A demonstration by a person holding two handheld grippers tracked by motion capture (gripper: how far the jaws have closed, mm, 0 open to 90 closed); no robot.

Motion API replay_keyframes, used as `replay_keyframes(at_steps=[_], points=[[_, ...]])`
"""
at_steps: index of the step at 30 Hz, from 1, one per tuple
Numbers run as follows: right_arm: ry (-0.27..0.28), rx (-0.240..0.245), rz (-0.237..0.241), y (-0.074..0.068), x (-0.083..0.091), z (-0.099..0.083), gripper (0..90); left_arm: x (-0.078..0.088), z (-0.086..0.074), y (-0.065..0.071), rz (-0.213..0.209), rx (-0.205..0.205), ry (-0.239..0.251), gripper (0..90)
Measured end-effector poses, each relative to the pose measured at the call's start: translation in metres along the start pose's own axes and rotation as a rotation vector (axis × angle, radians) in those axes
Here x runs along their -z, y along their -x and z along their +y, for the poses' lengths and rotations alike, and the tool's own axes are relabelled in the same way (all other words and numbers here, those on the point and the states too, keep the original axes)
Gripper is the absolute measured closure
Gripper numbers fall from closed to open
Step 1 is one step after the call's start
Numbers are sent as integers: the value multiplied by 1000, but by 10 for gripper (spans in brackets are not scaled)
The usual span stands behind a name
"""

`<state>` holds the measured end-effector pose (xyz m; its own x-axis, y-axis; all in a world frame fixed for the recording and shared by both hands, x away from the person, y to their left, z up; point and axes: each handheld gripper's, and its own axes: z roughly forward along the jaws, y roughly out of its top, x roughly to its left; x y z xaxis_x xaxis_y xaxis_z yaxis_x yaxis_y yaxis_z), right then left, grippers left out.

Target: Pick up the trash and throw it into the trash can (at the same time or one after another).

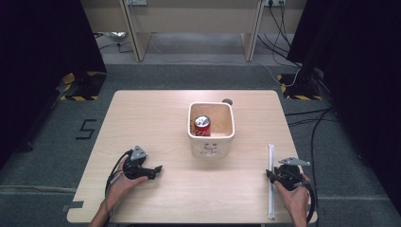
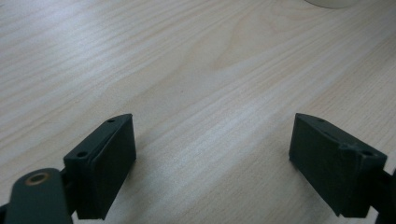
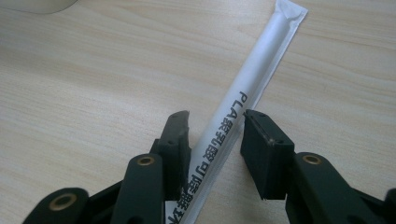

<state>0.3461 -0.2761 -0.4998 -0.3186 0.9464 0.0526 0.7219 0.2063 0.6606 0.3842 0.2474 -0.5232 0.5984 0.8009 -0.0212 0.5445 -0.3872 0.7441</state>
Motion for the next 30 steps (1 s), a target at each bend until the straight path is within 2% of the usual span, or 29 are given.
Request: replay_keyframes(at_steps=[11, 18, 25, 30], points=[[8, -15, -12, -1, 2, -3, 661, 0, 0, 0, 0, 0, 0, 139], [27, 2, -17, -1, 2, -6, 782, 0, 0, 0, 0, 0, 0, 139], [33, 17, 2, -1, 2, -5, 790, 0, 0, 0, 0, 0, 0, 139], [67, 22, -2, 1, 9, 0, 791, 0, 0, 0, 0, 0, 0, 139]])
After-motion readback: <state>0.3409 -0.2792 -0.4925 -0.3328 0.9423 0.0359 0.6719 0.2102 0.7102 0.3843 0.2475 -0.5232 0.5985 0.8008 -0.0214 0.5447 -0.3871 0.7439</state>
